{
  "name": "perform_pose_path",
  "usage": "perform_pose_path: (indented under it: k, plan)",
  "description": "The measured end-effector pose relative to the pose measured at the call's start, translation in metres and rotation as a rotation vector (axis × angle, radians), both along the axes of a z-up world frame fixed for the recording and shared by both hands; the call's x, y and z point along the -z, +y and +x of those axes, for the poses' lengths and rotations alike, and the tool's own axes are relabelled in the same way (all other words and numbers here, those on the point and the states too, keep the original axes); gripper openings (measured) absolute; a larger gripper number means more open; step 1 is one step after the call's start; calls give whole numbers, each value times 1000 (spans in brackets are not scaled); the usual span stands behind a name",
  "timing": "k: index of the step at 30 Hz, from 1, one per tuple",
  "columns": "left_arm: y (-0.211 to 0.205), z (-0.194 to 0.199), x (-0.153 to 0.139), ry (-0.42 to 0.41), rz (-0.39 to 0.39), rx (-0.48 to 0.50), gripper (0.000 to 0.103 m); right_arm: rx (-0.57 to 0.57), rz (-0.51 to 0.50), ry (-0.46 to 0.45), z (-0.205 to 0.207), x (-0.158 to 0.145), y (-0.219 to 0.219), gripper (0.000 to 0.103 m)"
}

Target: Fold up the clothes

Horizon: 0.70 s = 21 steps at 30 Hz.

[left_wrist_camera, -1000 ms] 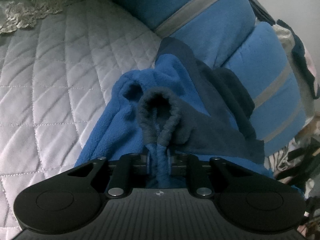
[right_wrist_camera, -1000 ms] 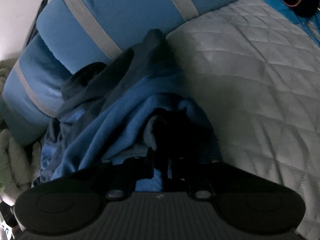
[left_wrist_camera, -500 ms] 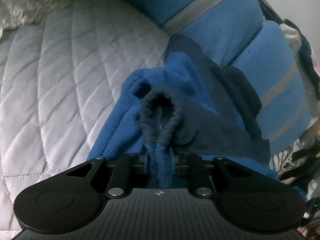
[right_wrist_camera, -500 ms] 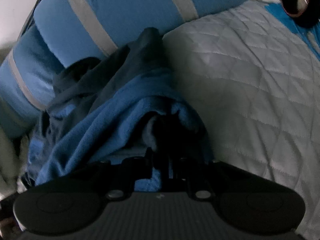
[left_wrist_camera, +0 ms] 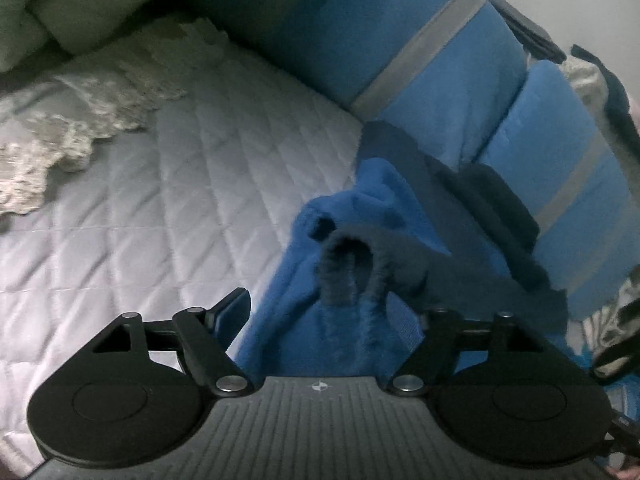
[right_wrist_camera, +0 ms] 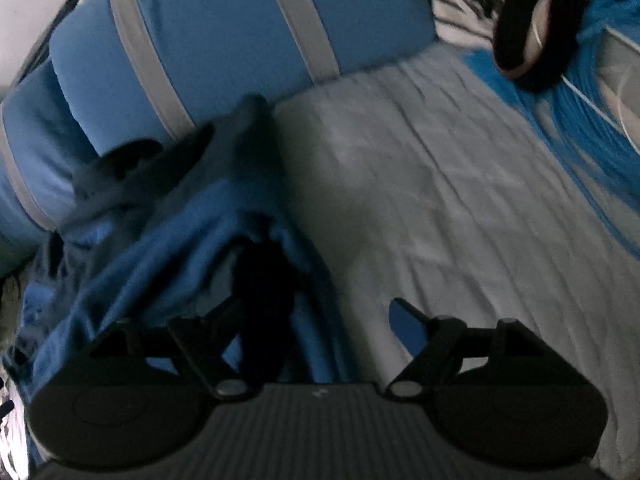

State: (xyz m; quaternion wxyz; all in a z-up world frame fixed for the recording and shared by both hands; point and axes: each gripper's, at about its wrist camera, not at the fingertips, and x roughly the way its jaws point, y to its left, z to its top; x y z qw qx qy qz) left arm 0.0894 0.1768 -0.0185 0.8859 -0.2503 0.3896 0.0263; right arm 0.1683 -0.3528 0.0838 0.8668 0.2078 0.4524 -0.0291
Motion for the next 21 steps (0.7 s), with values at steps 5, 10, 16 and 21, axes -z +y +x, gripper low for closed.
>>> perform_pose_path:
  k: [5,10,16,21]
  plan:
    - [-3,-38,-2,-5,139,75,75,-31,-52,22,-41,7,-1,90]
    - [2,-72,3,87,205,86,74,-56,-83,78,-82,10,5,89]
    - [-2,-102,1,194,251,146,74,-143,-182,148,-120,3,30,86]
    - [-16,-101,20,308,324,234,74,-183,-207,256,-128,16,42,84]
